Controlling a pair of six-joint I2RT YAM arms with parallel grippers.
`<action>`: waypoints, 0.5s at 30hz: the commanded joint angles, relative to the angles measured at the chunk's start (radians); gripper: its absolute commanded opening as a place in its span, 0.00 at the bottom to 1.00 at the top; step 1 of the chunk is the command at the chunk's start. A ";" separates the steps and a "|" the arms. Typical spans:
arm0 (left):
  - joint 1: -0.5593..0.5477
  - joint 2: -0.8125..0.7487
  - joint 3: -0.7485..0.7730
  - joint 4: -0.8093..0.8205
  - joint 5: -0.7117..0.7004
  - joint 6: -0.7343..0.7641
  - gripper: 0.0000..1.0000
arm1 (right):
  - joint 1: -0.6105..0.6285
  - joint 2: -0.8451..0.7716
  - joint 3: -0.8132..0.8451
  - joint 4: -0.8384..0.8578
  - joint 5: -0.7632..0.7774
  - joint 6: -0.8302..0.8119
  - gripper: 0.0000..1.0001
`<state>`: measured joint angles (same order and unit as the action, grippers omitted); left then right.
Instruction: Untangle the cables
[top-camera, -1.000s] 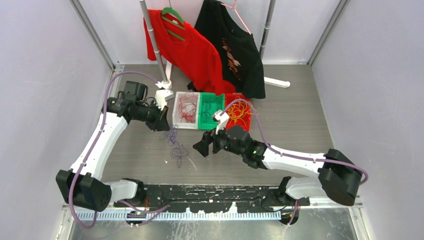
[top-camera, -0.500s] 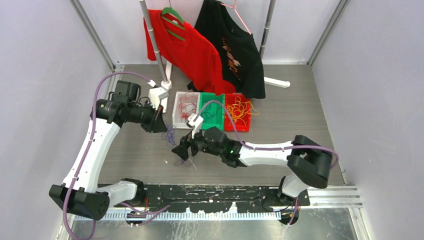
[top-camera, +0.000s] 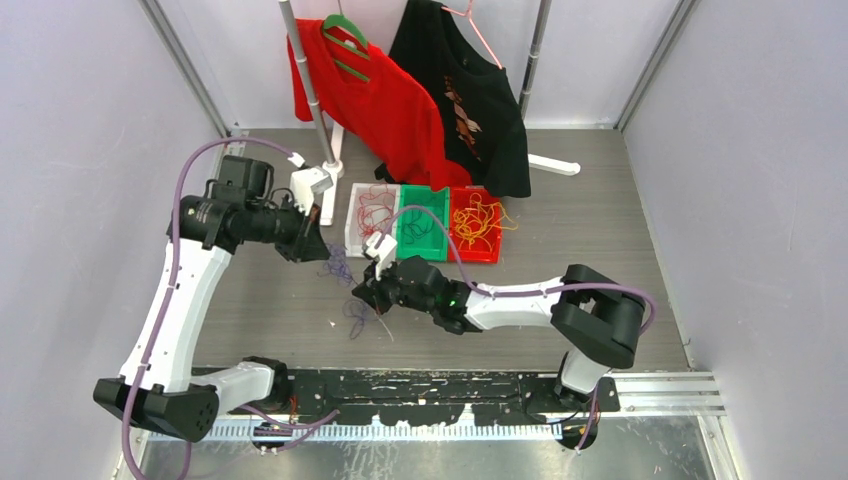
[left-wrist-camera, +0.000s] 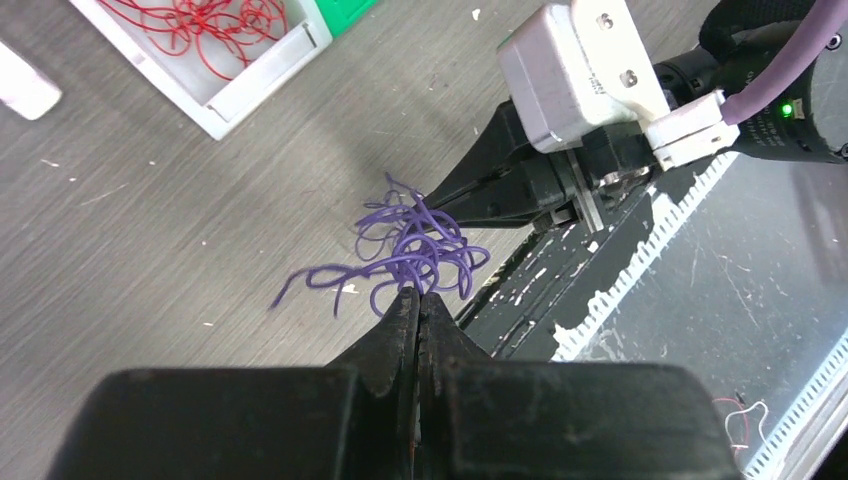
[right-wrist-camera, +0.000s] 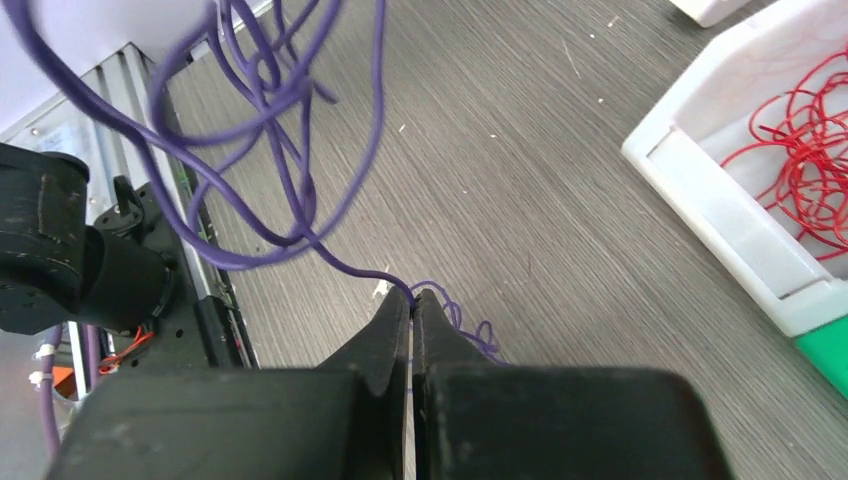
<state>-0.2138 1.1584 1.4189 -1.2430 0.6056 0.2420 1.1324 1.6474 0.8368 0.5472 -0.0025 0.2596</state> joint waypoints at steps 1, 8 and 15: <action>0.005 -0.029 0.074 -0.019 -0.063 0.038 0.00 | 0.004 -0.115 -0.045 0.003 0.082 -0.017 0.01; 0.005 -0.022 0.166 -0.030 -0.145 0.089 0.00 | -0.016 -0.350 -0.191 -0.061 0.257 -0.015 0.01; 0.005 -0.049 0.136 -0.016 -0.268 0.190 0.00 | -0.090 -0.633 -0.241 -0.223 0.367 0.039 0.01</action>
<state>-0.2138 1.1439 1.5642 -1.2713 0.4244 0.3531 1.0847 1.1576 0.6056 0.3992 0.2485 0.2649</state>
